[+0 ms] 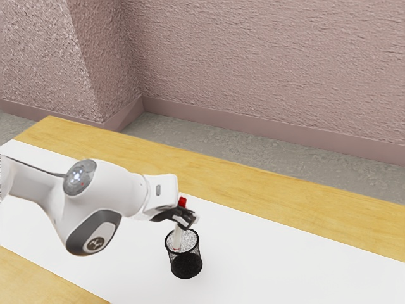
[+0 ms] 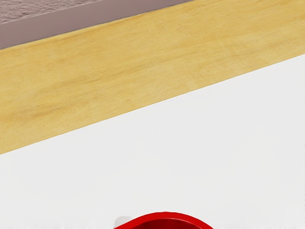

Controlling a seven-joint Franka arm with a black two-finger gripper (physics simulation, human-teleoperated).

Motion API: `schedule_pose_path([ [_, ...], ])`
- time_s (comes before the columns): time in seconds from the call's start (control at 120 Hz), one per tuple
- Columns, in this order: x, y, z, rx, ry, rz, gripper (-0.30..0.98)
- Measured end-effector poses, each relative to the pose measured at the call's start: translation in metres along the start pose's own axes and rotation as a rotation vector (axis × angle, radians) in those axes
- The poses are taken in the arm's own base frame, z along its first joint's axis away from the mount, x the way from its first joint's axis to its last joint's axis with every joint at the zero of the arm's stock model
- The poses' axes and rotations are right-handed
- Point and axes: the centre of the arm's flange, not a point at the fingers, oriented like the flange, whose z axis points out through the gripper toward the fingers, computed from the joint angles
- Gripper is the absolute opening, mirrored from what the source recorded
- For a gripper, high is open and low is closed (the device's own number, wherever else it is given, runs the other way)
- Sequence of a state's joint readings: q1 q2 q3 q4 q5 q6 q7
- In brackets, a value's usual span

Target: Put the marker into the pen holder.

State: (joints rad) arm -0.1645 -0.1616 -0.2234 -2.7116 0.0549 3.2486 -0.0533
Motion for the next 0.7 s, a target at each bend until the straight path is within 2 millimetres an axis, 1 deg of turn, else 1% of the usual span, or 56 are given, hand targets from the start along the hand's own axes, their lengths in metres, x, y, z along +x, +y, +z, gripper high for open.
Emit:
schedule_pose_path([
  [0.142, -0.003, -0.004, 0.005, 0.003, -0.013, -0.022, -0.04],
  [0.308, -0.001, -0.01, 0.007, 0.009, -0.013, -0.041, -0.04],
  [0.517, 0.008, -0.012, 0.019, 0.004, -0.015, -0.055, -0.04],
  [0.7, 0.005, -0.012, 0.028, -0.002, -0.03, -0.061, -0.04],
])
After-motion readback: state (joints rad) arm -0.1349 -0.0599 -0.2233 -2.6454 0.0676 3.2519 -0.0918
